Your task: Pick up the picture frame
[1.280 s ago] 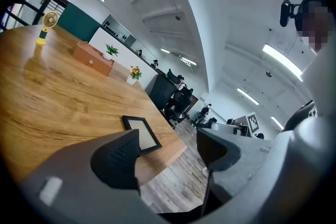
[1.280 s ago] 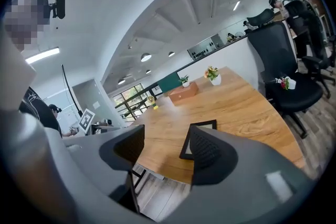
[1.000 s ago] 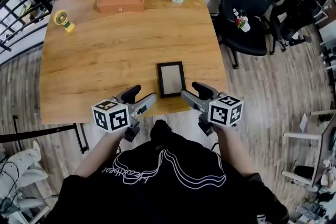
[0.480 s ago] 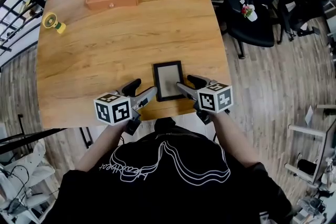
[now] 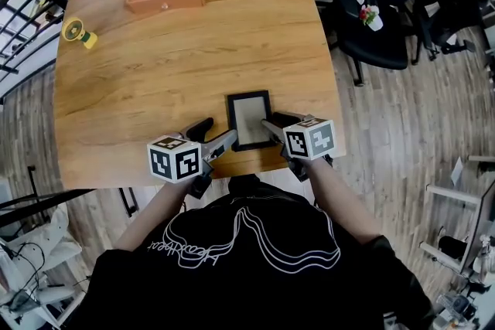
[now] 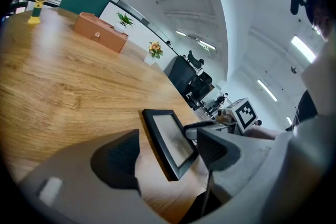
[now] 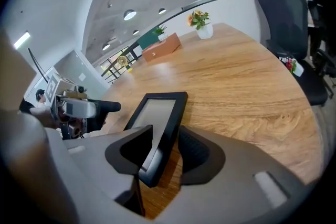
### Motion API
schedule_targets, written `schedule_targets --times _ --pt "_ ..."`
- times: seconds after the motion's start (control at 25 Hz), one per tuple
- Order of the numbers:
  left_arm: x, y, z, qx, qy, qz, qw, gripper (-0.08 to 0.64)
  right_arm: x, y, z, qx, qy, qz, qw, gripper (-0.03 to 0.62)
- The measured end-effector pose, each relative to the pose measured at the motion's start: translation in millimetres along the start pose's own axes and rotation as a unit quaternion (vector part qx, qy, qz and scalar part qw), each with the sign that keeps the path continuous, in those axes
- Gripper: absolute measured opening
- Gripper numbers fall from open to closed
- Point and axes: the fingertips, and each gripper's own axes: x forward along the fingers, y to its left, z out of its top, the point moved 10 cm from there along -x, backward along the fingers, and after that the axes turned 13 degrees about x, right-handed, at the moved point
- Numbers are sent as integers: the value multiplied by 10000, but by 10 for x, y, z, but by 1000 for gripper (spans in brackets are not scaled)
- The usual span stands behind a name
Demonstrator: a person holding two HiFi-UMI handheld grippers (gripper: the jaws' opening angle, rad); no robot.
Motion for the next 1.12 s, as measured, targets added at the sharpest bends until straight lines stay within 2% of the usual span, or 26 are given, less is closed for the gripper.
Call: schedule_targets --times 0.08,0.2,0.32,0.6,0.96,1.12 --pt "1 3 -9 9 24 38 10000 331 11 6 1 -47 73 -75 9999 175" --pt "17 -3 -35 -3 71 65 10000 331 24 12 -7 -91 105 -234 9996 126" --pt "50 -13 -49 12 136 52 9999 331 -8 57 29 114 71 -255 9996 123" --pt "128 -43 -69 32 268 -2 9996 331 25 -118 35 1047 69 212 9943 107" --pt "322 -80 -47 37 409 -106 9991 331 16 -246 55 1769 156 727 9814 98" --pt "382 -59 -52 40 488 -81 9988 330 16 -280 85 1808 262 836 9796 95"
